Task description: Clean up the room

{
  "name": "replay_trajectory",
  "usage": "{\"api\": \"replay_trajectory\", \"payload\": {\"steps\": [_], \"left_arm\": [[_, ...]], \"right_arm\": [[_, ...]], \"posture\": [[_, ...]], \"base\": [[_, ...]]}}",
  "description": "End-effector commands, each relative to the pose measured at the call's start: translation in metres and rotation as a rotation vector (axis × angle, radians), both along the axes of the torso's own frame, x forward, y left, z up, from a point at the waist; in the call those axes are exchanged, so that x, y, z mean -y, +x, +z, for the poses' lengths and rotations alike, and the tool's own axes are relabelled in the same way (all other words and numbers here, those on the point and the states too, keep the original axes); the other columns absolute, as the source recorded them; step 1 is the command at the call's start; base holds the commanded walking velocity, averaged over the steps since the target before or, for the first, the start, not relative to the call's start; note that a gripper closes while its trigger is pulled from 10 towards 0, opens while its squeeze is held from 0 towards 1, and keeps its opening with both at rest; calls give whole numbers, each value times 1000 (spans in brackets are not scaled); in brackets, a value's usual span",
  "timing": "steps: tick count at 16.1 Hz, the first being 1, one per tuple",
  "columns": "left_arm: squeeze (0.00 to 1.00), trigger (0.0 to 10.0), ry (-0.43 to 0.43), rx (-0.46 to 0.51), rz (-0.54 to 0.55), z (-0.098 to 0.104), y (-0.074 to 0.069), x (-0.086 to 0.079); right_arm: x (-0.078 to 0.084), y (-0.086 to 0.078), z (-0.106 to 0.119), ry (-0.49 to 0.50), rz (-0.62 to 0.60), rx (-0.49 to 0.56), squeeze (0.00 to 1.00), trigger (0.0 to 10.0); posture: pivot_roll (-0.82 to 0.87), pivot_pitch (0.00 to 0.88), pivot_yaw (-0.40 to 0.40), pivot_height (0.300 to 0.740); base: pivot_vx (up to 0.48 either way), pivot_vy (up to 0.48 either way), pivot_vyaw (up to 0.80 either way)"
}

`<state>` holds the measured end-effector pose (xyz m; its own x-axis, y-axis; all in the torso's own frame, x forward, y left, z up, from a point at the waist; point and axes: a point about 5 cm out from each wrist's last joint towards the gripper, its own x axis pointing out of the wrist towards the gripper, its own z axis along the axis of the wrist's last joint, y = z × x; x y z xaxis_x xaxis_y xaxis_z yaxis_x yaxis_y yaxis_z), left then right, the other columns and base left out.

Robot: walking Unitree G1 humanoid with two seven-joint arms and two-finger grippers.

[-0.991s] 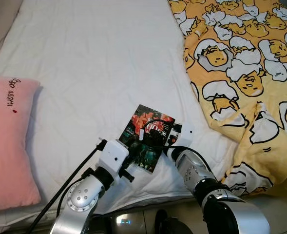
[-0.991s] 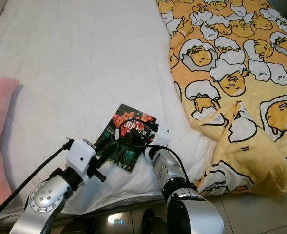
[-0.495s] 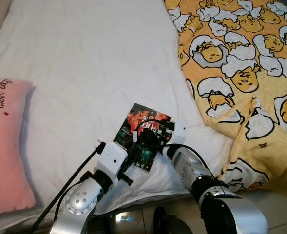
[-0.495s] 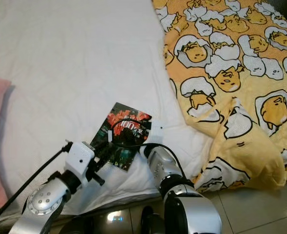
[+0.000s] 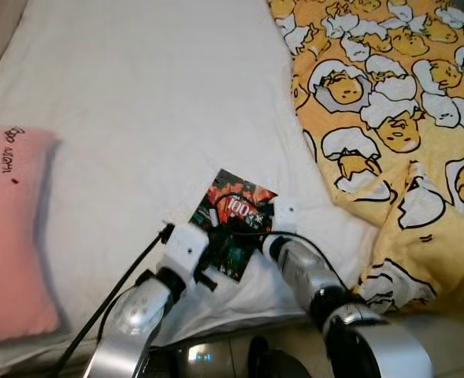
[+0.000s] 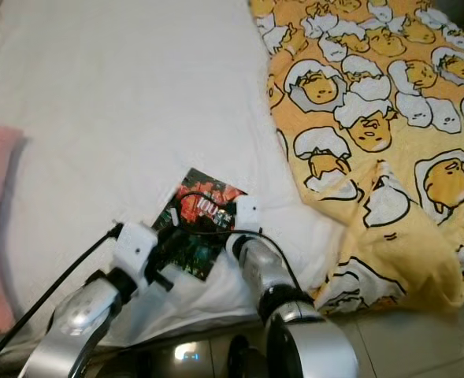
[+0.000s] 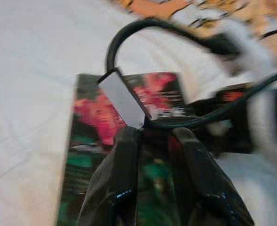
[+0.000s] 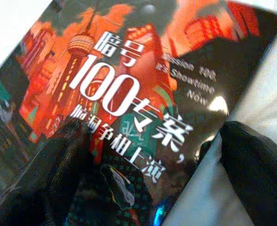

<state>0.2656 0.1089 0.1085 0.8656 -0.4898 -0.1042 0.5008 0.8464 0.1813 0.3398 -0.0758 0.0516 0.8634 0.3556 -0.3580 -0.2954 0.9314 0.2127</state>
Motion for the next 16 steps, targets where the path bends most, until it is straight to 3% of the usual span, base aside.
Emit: {"api": "replay_trajectory", "payload": {"steps": [1,3,4,5,7,11,16], "left_arm": [[0,10000,-3,1,43,-5,7,0],[0,10000,-14,-12,100,-9,18,-5],[0,10000,-18,-21,140,-13,28,-9],[0,10000,8,-7,181,-19,39,-16],[0,10000,17,-9,204,-23,45,-18],[0,10000,28,-19,200,-35,47,-14],[0,10000,40,10,233,-33,47,-32]], "right_arm": [[14,-38,-50,-124,18,-185,0,10000],[22,-39,-50,-188,17,-109,0,10000],[30,-39,-45,-243,3,14,0,10000],[43,-41,-31,-309,-48,223,0,10000],[58,-49,-25,-352,-121,313,0,10000],[73,-52,-36,-345,-223,233,0,10000],[63,-34,-31,-258,-263,147,0,10000]], "posture": [[268,254,-106,740],[226,229,-107,740],[190,212,-107,740],[154,194,-104,740],[131,179,-93,740],[120,151,-59,740],[191,134,-45,740]], "base": [[0,0,0],[0,0,0],[0,0,0],[0,0,0],[0,0,0],[0,0,0],[0,0,0]]}}
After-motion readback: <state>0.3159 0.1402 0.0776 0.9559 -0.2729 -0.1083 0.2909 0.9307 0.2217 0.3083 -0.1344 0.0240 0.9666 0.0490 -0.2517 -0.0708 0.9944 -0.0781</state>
